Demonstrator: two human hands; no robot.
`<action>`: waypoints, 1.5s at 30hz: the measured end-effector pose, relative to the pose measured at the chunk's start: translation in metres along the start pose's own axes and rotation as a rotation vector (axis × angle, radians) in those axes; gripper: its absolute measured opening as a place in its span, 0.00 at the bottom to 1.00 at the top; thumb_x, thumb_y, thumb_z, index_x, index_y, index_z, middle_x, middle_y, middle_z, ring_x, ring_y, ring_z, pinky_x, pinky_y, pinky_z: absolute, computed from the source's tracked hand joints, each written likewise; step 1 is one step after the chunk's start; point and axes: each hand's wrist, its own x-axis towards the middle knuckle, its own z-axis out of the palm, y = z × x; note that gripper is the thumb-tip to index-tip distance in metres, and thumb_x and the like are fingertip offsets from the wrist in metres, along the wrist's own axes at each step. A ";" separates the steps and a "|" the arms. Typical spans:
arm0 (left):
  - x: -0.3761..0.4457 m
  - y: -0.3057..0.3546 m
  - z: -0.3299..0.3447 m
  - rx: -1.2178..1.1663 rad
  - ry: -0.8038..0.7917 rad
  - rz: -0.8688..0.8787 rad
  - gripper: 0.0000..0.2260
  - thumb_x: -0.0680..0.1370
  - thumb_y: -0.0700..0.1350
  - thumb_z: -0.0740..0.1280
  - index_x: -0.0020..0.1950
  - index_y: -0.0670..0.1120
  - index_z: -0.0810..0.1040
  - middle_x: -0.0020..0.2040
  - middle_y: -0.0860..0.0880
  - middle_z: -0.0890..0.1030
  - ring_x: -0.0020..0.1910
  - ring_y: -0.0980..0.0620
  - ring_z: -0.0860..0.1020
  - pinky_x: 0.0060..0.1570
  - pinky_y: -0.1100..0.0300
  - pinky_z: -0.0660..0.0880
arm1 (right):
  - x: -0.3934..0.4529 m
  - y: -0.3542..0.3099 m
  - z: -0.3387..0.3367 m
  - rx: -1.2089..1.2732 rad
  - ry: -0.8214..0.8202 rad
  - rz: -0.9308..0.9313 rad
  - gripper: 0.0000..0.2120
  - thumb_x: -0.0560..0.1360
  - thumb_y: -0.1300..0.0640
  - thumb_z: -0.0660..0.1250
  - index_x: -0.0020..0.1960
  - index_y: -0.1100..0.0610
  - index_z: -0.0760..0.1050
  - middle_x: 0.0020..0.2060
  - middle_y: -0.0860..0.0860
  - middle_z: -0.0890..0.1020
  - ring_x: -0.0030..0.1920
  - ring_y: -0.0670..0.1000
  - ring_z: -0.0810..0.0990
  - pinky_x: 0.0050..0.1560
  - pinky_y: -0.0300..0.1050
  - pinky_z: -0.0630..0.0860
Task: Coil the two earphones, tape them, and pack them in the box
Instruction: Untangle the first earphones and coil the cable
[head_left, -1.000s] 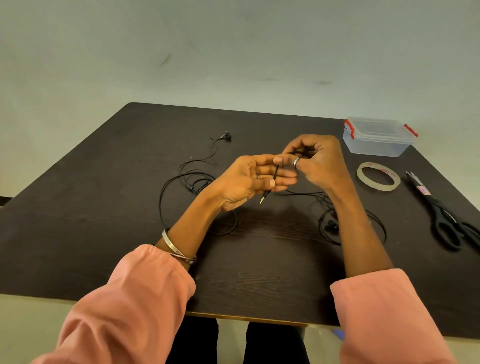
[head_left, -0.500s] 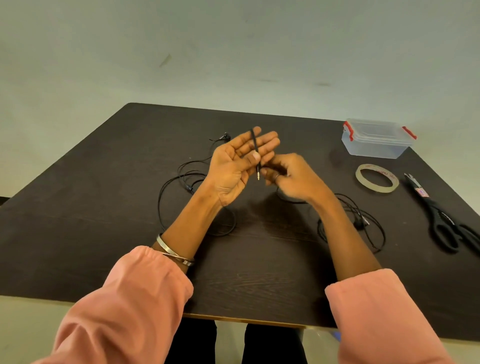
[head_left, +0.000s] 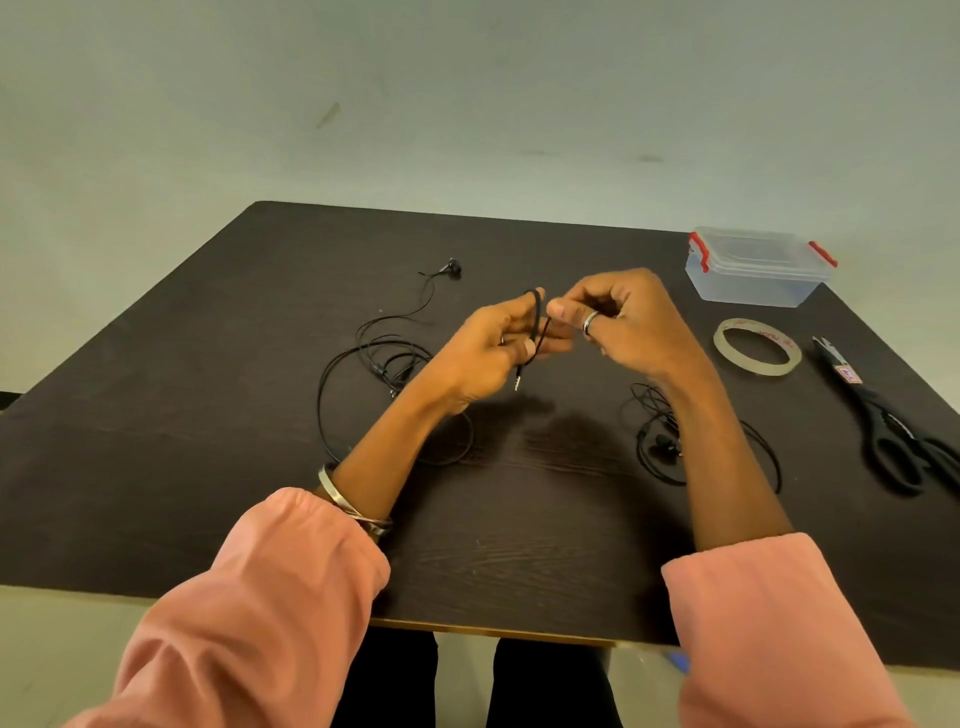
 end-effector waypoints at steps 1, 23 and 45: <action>-0.002 0.002 0.002 0.003 -0.060 0.011 0.24 0.79 0.25 0.53 0.74 0.37 0.61 0.60 0.40 0.78 0.58 0.48 0.80 0.62 0.59 0.74 | 0.000 0.000 -0.001 0.008 0.038 -0.007 0.07 0.74 0.56 0.71 0.40 0.57 0.83 0.26 0.46 0.79 0.25 0.44 0.72 0.29 0.37 0.68; 0.000 0.013 -0.007 -0.806 0.221 0.032 0.15 0.83 0.34 0.50 0.65 0.33 0.70 0.36 0.49 0.77 0.26 0.58 0.68 0.29 0.64 0.68 | 0.005 0.011 0.026 0.056 -0.161 0.052 0.12 0.80 0.59 0.62 0.40 0.57 0.78 0.29 0.51 0.75 0.30 0.48 0.71 0.35 0.43 0.69; -0.001 0.006 0.001 -0.111 -0.013 0.030 0.15 0.81 0.27 0.51 0.63 0.35 0.71 0.48 0.43 0.81 0.44 0.52 0.83 0.54 0.55 0.79 | 0.003 0.004 0.005 -0.014 -0.051 -0.077 0.07 0.74 0.55 0.70 0.41 0.57 0.83 0.31 0.52 0.82 0.32 0.53 0.79 0.36 0.50 0.77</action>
